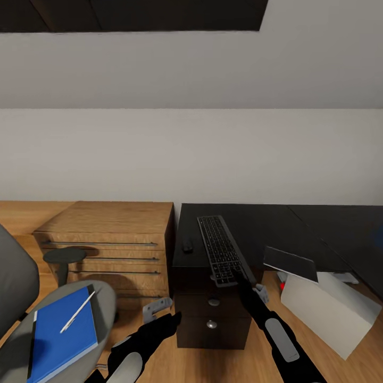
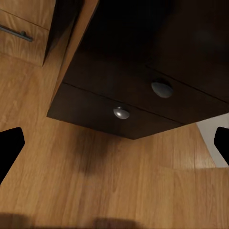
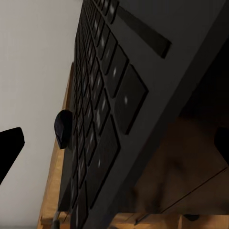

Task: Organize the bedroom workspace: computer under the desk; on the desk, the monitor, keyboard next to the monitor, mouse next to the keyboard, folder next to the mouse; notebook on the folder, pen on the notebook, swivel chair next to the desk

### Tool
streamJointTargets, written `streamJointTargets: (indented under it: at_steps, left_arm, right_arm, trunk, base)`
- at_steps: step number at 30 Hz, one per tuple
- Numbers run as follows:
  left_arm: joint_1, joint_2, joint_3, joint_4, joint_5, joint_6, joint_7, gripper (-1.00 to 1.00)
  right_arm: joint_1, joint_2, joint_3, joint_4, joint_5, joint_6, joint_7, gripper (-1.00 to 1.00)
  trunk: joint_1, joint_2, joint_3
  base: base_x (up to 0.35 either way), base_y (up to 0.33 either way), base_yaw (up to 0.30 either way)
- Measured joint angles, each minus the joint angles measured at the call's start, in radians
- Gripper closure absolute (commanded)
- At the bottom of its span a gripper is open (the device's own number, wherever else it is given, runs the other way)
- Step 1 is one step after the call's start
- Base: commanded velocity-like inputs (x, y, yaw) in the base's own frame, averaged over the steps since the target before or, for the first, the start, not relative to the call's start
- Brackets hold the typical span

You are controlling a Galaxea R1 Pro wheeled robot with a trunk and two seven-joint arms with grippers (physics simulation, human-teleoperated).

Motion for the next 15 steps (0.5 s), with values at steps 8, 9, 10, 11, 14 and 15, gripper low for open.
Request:
streamJointTargets:
  at_steps: [8,9,10,11,14,15]
  left_arm:
    - [0.0,0.0,0.0,0.0,0.0,0.0,0.0,-1.0]
    - [0.0,0.0,-0.001,0.0,0.001,0.0,0.001,-1.0]
    - [0.0,0.0,-0.001,0.0,0.001,0.0,0.001,-1.0]
    - [0.0,0.0,-0.001,0.0,0.001,0.0,0.001,-1.0]
    - [0.0,-0.001,-0.001,0.001,0.002,0.0,0.0,-1.0]
    - [0.0,-0.001,-0.001,0.002,0.002,0.0,0.0,-1.0]
  right_arm:
    - [0.0,0.0,0.003,-0.002,0.001,0.003,-0.035,1.0]
    - [0.0,0.0,0.005,-0.005,-0.006,0.004,-0.048,1.0]
    - [0.0,0.0,0.006,-0.005,-0.003,0.003,-0.059,1.0]
    - [0.0,0.0,0.006,-0.005,0.0,0.002,-0.063,1.0]
    - [0.0,0.0,0.005,-0.005,-0.002,0.001,-0.066,1.0]
    - [-0.001,0.0,0.005,-0.006,-0.007,0.001,-0.065,1.0]
  trunk:
    - [0.0,0.0,0.0]
    - [0.0,0.0,0.0]
    - [0.0,0.0,0.0]
    - [0.0,0.0,0.0]
    - [0.0,0.0,0.0]
    - [0.0,0.0,0.0]
  base:
    - [0.003,0.001,0.0]
    - [0.0,0.0,0.0]
    - [0.0,0.0,0.0]
    - [0.0,0.0,0.0]
    - [0.0,0.0,0.0]
    - [0.0,0.0,0.0]
